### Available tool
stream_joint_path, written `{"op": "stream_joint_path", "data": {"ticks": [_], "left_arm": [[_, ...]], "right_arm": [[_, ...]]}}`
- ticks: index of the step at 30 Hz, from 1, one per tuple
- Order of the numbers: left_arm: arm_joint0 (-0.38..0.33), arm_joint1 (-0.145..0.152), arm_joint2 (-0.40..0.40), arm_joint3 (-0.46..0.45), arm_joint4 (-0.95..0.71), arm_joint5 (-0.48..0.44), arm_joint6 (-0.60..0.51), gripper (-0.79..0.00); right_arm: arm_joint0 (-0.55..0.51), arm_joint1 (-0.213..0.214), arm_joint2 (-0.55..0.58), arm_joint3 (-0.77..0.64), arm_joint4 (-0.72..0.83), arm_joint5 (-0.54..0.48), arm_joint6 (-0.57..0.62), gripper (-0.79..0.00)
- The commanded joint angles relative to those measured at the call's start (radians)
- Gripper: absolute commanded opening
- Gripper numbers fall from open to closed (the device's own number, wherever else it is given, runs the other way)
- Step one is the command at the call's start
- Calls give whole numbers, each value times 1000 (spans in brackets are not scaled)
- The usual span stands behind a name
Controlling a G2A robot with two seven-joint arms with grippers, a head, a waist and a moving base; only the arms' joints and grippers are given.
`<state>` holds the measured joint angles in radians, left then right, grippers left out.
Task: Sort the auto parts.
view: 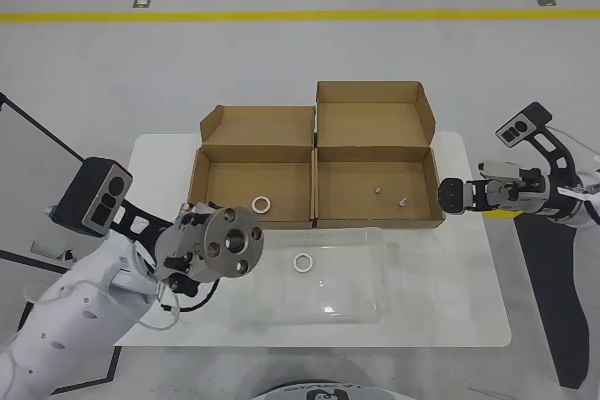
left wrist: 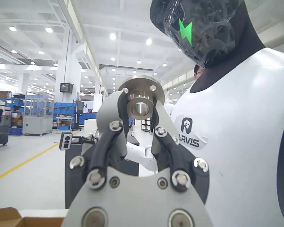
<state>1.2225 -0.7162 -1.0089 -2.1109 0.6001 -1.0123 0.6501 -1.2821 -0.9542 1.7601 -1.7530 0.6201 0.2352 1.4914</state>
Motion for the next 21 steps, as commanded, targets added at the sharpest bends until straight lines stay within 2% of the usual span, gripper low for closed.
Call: {"op": "stream_joint_path", "data": {"ticks": [1,2,6,11,21], "left_arm": [[-8,20,32,20,99,0,116,-785],[-10,30,49,32,138,0,158,-785],[-19,58,74,43,122,0,158,-785],[-20,76,70,31,70,0,158,-785],[-12,69,38,-5,-58,0,158,-785]], "right_arm": [[0,0,0,0,0,0,0,0],[0,0,0,0,0,0,0,0],[0,0,0,0,0,0,0,0],[0,0,0,0,0,0,0,0],[0,0,0,0,0,0,0,0]]}}
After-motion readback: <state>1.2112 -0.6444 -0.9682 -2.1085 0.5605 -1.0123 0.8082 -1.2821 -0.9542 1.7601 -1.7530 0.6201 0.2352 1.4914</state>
